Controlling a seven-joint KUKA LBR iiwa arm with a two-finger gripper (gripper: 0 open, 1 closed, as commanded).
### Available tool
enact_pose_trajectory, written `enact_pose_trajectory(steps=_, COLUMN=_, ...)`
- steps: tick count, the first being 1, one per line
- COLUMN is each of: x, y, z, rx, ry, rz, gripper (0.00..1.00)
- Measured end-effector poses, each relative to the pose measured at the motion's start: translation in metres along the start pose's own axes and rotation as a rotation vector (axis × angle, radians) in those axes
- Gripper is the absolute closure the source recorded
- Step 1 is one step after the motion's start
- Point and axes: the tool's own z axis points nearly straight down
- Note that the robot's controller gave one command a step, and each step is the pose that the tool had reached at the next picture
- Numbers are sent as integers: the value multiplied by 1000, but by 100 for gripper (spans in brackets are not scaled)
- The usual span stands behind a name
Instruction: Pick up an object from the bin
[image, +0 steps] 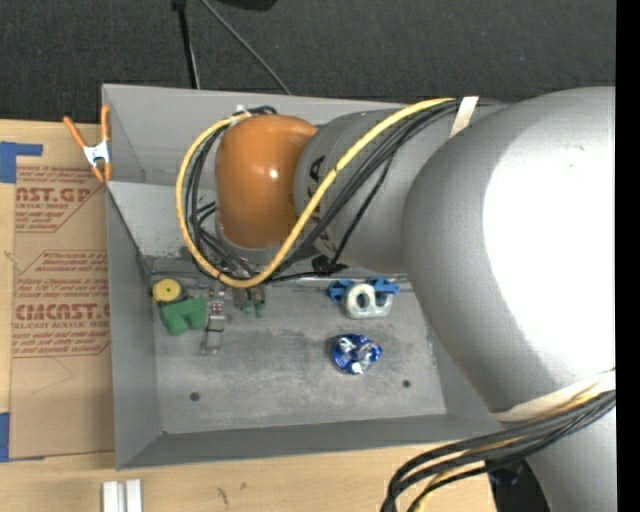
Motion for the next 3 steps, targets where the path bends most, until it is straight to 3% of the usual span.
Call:
enact_pose_trajectory(steps=1, x=0, y=5, z=60, rx=-1, ry=-1, rz=89, gripper=0)
enact_pose_trajectory(steps=2, x=-2, y=5, z=57, rx=-3, ry=-5, rz=89, gripper=100)
enact_pose_trajectory(steps=3, x=9, y=12, z=-46, rx=-7, ry=-13, rz=102, gripper=100)
